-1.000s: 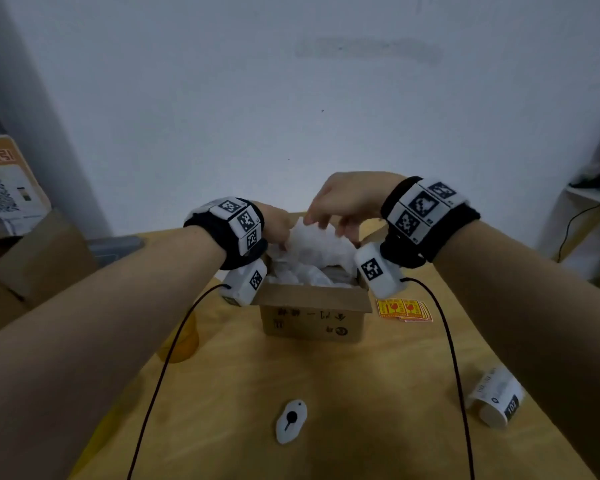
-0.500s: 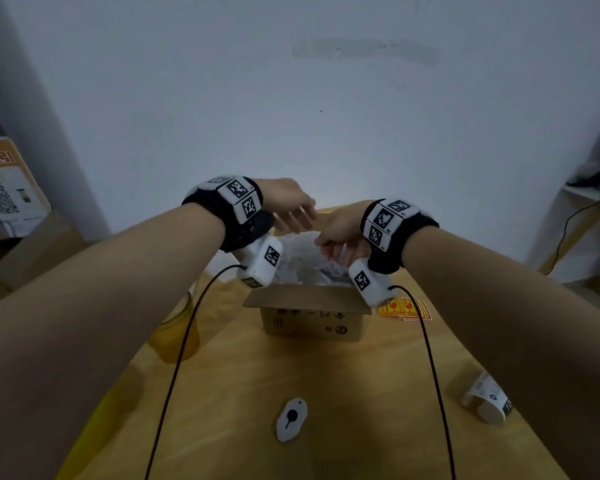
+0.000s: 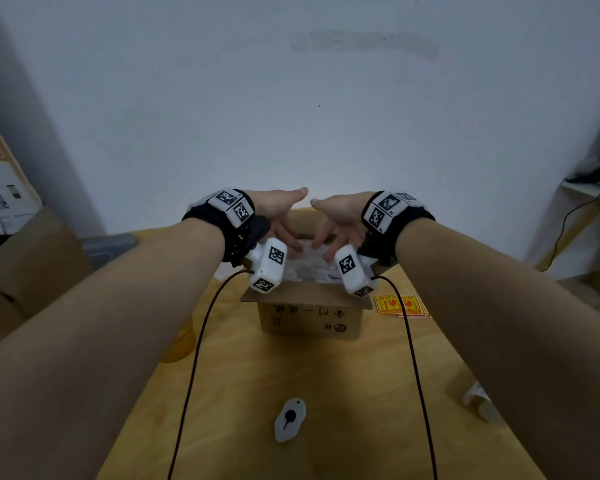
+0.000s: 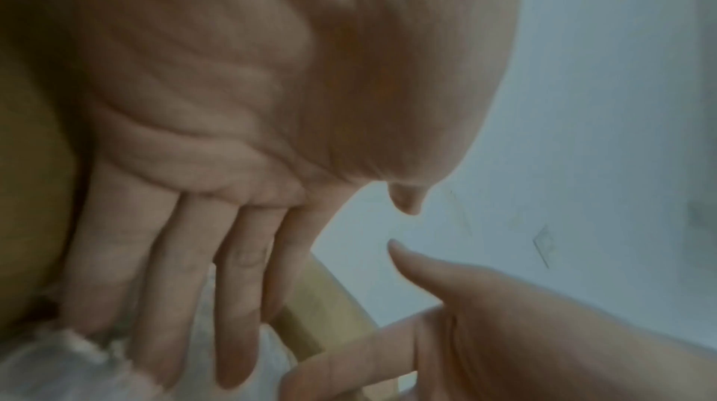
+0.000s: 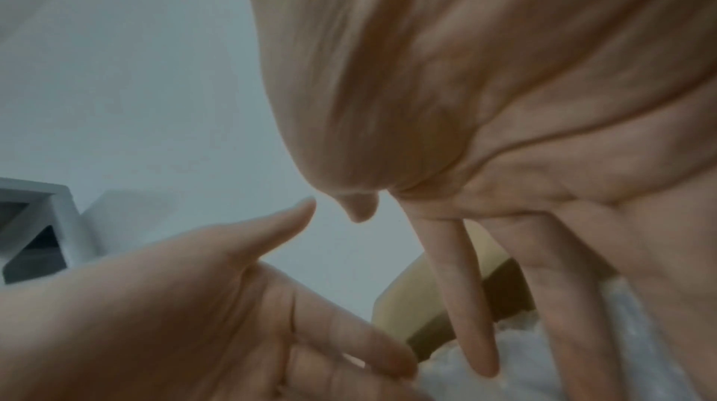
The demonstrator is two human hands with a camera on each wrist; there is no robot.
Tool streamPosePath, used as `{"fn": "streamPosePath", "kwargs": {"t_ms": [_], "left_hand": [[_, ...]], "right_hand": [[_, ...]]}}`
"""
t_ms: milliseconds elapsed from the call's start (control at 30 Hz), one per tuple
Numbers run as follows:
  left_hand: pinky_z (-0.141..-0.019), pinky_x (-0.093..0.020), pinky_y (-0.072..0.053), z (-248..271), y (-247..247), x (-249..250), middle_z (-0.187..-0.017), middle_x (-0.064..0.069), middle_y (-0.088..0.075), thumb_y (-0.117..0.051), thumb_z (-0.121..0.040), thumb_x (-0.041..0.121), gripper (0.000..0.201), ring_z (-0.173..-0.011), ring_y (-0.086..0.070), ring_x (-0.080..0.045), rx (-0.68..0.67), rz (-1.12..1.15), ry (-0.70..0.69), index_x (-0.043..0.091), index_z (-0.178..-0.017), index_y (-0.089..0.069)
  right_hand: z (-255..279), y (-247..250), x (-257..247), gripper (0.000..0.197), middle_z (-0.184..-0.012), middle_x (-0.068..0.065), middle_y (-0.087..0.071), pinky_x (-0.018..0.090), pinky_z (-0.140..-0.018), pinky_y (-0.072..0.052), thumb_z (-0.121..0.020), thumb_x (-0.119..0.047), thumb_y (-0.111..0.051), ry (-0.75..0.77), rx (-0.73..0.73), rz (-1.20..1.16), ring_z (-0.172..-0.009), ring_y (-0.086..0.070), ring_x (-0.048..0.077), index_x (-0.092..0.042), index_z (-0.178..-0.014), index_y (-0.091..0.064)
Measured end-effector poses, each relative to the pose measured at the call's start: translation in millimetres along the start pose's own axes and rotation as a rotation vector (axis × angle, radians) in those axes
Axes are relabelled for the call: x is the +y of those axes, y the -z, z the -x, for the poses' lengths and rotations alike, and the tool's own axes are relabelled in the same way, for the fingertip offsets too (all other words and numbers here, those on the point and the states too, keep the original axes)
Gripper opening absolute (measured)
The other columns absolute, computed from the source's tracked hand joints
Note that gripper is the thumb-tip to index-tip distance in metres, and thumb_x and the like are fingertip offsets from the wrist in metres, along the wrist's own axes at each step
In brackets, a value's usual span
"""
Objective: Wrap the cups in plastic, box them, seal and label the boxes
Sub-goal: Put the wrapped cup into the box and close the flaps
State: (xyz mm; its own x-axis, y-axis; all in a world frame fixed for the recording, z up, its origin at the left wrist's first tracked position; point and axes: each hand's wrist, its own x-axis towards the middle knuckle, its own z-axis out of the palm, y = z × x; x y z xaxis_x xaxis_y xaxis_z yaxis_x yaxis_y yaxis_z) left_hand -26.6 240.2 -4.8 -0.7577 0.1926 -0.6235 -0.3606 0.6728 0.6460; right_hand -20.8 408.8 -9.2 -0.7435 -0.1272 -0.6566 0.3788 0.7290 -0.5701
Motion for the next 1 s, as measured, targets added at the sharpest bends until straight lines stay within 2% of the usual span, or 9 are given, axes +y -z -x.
{"fn": "streamPosePath", "kwargs": {"t_ms": [67,133,233,300,500,700,867,933,1000], "left_hand": [[-0.111,-0.047,-0.042,-3.2,-1.9,-2.9,-0.101,-0.012,-0.079,-0.016,-0.091,0.086,0.112,-0.113,-0.064,-0.032,0.046,-0.029,0.01,-0.006,-0.146,-0.047],[-0.102,-0.044,-0.042,-5.0,-7.5,-4.1,-0.095,-0.01,-0.078,-0.012,-0.091,0.085,0.111,-0.107,-0.063,-0.031,0.062,-0.058,0.039,-0.005,-0.141,-0.052],[-0.11,-0.041,-0.036,-10.8,-14.3,-2.1,-0.128,-0.013,-0.068,-0.008,-0.089,0.087,0.113,-0.134,-0.05,-0.033,0.064,-0.127,0.062,-0.003,-0.143,-0.051],[-0.119,-0.044,-0.032,-13.1,-18.1,0.6,-0.146,-0.018,-0.055,-0.009,-0.088,0.088,0.115,-0.14,-0.045,-0.036,0.069,-0.176,0.065,-0.003,-0.145,-0.048],[-0.121,-0.053,-0.031,-18.0,-11.9,-6.7,-0.158,-0.025,-0.039,-0.011,-0.08,0.095,0.126,-0.144,-0.04,-0.042,-0.012,-0.146,0.056,-0.005,-0.15,-0.04],[-0.119,-0.05,-0.033,-11.0,-18.9,-12.3,-0.16,-0.023,-0.035,-0.011,-0.084,0.092,0.121,-0.142,-0.042,-0.039,-0.023,-0.091,0.038,-0.004,-0.155,-0.031],[-0.121,-0.058,-0.028,20.0,-22.6,-10.4,-0.159,-0.021,-0.039,-0.02,-0.096,0.08,0.101,-0.147,-0.037,-0.039,0.009,-0.023,-0.031,-0.001,-0.157,-0.029],[-0.113,-0.057,-0.041,40.8,-21.3,-9.3,-0.151,-0.015,-0.051,-0.035,-0.102,0.068,0.08,-0.136,-0.051,-0.037,0.112,-0.041,-0.139,0.003,-0.149,-0.046],[-0.098,-0.047,-0.055,60.8,-17.1,-10.3,-0.141,-0.009,-0.06,-0.053,-0.104,0.045,0.05,-0.122,-0.061,-0.03,0.302,0.022,-0.327,0.006,-0.135,-0.062]], "right_hand": [[-2.5,0.8,-0.5,0.1,-0.145,0.034,-0.051,0.061,-0.116,-0.035,-0.095,-0.081,-0.007,-0.023,-0.025,0.025,-0.134,-0.046,0.053,-0.006,-0.112,-0.071],[-6.5,1.3,-2.4,0.102,-0.146,0.034,-0.051,0.061,-0.117,-0.033,-0.093,-0.083,-0.004,-0.032,-0.026,0.054,-0.133,-0.045,0.052,-0.009,-0.101,-0.072],[-11.1,0.9,-2.8,0.109,-0.149,0.031,-0.048,0.062,-0.116,-0.034,-0.091,-0.085,-0.003,-0.046,-0.036,0.038,-0.133,-0.045,0.052,-0.006,-0.13,-0.066],[-11.4,-1.2,-2.9,0.11,-0.146,0.03,-0.05,0.063,-0.112,-0.037,-0.089,-0.088,-0.005,-0.051,-0.048,0.031,-0.128,-0.049,0.052,-0.008,-0.145,-0.056],[-15.9,-2.8,-4.4,0.113,-0.137,0.03,-0.058,0.066,-0.113,-0.035,-0.085,-0.092,-0.004,-0.071,-0.039,0.056,-0.127,-0.049,0.054,-0.012,-0.144,-0.057],[-16.2,-7.5,-0.2,0.111,-0.133,0.027,-0.062,0.063,-0.108,-0.042,-0.083,-0.093,-0.008,-0.054,-0.017,0.056,-0.12,-0.055,0.052,-0.014,-0.143,-0.058],[14.3,-19.9,3.9,0.084,-0.121,0.019,-0.069,0.053,-0.105,-0.049,-0.097,-0.079,-0.024,0.062,0.109,0.099,-0.114,-0.06,0.04,-0.013,-0.131,-0.064],[31.2,-20.3,4.3,0.06,-0.11,0.013,-0.075,0.043,-0.089,-0.056,-0.102,-0.063,-0.043,0.177,0.229,0.11,-0.091,-0.065,0.031,-0.011,-0.117,-0.07],[47.6,-16.6,5.4,0.036,-0.097,0.009,-0.079,0.034,-0.07,-0.055,-0.1,-0.045,-0.059,0.306,0.362,0.082,-0.071,-0.061,0.025,-0.012,-0.103,-0.073]]}}
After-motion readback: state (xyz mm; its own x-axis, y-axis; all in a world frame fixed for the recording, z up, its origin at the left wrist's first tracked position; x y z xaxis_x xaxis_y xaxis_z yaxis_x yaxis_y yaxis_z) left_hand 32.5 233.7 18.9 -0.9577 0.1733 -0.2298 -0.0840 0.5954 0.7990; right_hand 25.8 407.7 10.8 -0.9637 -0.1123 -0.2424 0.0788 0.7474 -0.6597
